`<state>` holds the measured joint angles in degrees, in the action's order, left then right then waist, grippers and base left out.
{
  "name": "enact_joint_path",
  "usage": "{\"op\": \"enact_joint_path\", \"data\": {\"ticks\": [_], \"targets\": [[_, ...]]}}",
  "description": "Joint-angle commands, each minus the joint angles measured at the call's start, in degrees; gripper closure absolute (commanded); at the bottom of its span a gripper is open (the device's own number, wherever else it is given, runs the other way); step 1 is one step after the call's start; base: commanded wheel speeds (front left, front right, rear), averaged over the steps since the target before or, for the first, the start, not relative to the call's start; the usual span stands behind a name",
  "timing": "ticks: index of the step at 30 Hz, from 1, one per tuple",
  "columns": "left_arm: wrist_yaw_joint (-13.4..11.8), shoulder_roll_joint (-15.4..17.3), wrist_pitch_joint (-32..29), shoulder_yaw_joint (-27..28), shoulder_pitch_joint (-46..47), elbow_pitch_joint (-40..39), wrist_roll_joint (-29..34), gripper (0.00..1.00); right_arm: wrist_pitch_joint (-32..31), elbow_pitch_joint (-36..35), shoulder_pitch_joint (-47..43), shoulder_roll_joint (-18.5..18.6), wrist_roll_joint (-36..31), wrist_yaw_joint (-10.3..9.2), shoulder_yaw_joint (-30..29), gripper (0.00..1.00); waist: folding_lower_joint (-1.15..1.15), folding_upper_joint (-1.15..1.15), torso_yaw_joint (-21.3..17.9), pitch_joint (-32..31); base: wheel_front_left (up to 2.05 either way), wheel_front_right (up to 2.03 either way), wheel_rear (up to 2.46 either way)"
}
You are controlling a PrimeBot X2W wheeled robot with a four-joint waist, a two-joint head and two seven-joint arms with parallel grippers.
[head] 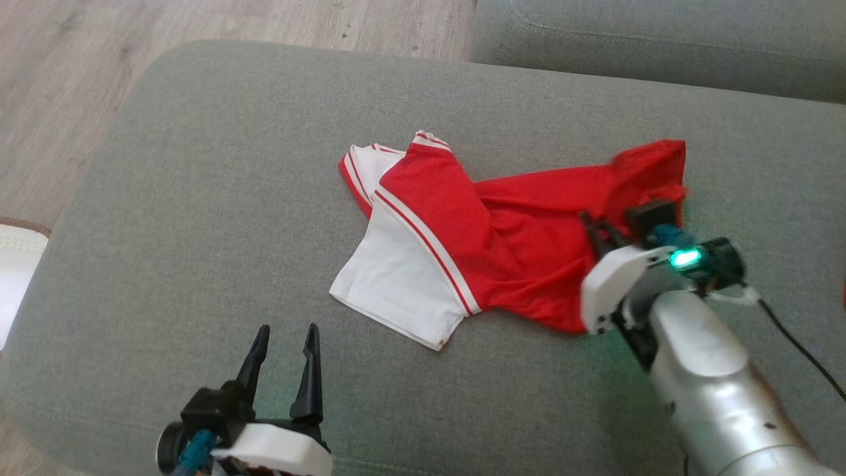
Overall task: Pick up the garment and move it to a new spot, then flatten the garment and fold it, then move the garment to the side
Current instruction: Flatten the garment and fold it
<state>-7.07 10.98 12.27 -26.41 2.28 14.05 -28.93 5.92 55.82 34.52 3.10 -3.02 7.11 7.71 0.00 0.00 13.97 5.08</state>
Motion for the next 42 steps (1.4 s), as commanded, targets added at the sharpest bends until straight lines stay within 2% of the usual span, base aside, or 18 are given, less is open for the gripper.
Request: {"op": "enact_joint_path", "data": {"ticks": [1, 2, 3, 4, 9, 14, 18, 24, 29, 33, 38, 39, 40, 42], "targets": [[-0.2, 0.8, 0.9, 1.6, 2.8, -1.4, -0.5, 0.00, -0.8, -2.9, 0.4, -0.2, 2.2, 0.37, 5.9, 1.00, 0.00, 0.00, 0.1, 0.1, 0.00, 0.00, 0.00], [-0.2, 0.7, 1.0, 1.6, 2.9, -1.3, -0.6, 0.00, -1.6, -4.8, -0.7, -0.2, 4.7, 0.37, 10.2, 0.67, 0.00, 0.00, 0.1, 0.2, 0.00, 0.00, 0.00], [-0.3, 0.7, 1.0, 1.6, 2.9, -1.3, -0.7, 0.00, -1.9, -5.8, -1.1, -0.2, 5.8, 0.37, 11.9, 0.14, 0.00, 0.00, 0.1, 0.3, 0.00, 0.00, 0.00], [-0.3, 0.6, 1.1, 1.7, 2.9, -1.2, -0.7, 0.00, -2.1, -6.9, -1.6, -0.2, 6.8, 0.37, 13.2, 0.00, 0.00, 0.00, 0.0, 0.3, 0.00, 0.00, 0.00], [-0.4, 0.6, 1.4, 1.8, 2.7, -1.1, -0.9, 0.00, -2.0, -11.2, -3.4, -0.2, 9.0, 0.37, 14.5, 0.00, 0.00, 0.00, -0.3, 0.3, 0.00, 0.00, 0.00], [-0.6, 0.5, 1.6, 2.0, 2.3, -1.1, -1.0, 0.00, -1.5, -16.9, -6.7, -0.2, 8.7, 0.37, 9.6, 0.00, 0.00, 0.00, -0.9, 0.0, 0.00, 0.00, 0.00], [-0.9, 0.6, 1.7, 2.2, 1.9, -1.3, -1.2, 0.00, -3.4, -21.3, -10.2, -0.2, 7.2, 0.37, 4.9, 0.00, 0.00, 0.00, -1.7, 0.3, 0.00, 0.00, 0.00], [-0.7, 0.4, 1.9, 1.9, 2.5, -1.4, -1.1, 0.00, -7.2, -24.8, -11.7, -0.2, 6.0, 0.37, 3.6, 0.00, 0.00, 0.00, -1.9, 1.5, 0.00, 0.00, 0.00], [-0.3, -0.1, 2.0, 1.3, 3.4, -0.9, -1.1, 0.00, -10.2, -23.8, -8.9, -0.2, 5.8, 0.37, 4.3, 0.00, 0.00, 0.00, -0.9, 2.5, 0.00, 0.00, 0.00], [0.0, -0.5, 2.1, 1.2, 4.0, -0.2, -1.1, 0.00, -12.0, -20.6, -6.2, -0.2, 5.6, 0.37, 4.4, 0.00, 0.00, 0.00, 0.3, 3.0, 0.00, 0.00, 0.00], [0.2, -0.9, 2.3, 1.2, 4.2, 0.5, -1.1, 0.00, -15.0, -16.2, -3.6, 0.7, 7.6, 0.37, 7.3, 0.00, 0.00, 0.00, 1.4, 3.1, 0.00, 0.00, 0.00], [0.2, -0.9, 2.3, 1.3, 4.2, 0.6, -1.1, 0.00, -15.3, -15.7, -3.2, 1.0, 8.3, 0.37, 8.0, 0.11, 0.00, 0.00, 1.5, 3.1, 0.00, 0.00, 0.00], [0.3, -1.0, 2.4, 1.3, 4.1, 0.7, -1.1, 0.00, -15.4, -15.2, -2.9, 1.2, 8.9, 0.37, 8.5, 0.46, 0.00, 0.00, 1.6, 3.0, 0.00, 0.00, 0.00], [0.3, -1.1, 2.4, 1.4, 4.0, 0.9, -1.1, 0.00, -15.2, -14.7, -2.4, 1.5, 9.7, 0.37, 9.5, 0.82, 0.00, 0.00, 1.6, 2.9, 0.00, 0.00, 0.00]]}}
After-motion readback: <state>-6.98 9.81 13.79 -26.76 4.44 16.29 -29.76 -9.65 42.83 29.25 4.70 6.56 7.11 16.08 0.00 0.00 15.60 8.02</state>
